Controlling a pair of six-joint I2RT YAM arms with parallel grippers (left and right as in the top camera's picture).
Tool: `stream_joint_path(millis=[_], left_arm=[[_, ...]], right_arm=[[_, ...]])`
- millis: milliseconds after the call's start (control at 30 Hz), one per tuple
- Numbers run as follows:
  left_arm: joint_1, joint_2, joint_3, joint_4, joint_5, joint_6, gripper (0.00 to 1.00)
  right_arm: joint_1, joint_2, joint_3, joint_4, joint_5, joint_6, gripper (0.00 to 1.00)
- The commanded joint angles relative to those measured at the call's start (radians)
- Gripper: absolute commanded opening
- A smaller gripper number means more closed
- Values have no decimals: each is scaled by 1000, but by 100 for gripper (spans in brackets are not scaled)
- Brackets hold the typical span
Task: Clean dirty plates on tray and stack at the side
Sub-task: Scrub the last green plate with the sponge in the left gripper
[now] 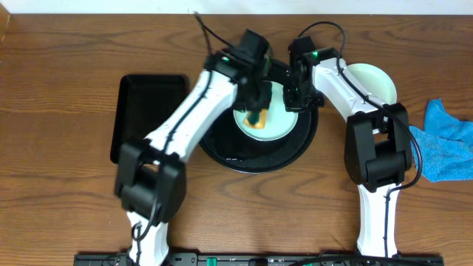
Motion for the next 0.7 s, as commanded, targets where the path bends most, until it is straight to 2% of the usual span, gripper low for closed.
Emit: stream_joint_path(millis=[0, 200, 400, 500, 667], left_arm=[[-1, 19, -13, 0, -60, -14, 7], [-3, 75, -50, 11, -54, -28, 7], [-5, 132, -56, 16, 34, -32, 8], [-1, 160, -56, -15, 45, -89, 7], [34, 179, -55, -6, 74, -90, 7]], right_arm=[[8, 18, -18, -11, -14, 3, 1], [8, 18, -17, -9, -15, 3, 1], [8, 18, -18, -10, -15, 3, 1], [8, 18, -18, -10, -15, 3, 1], [8, 18, -18, -10, -15, 3, 1]])
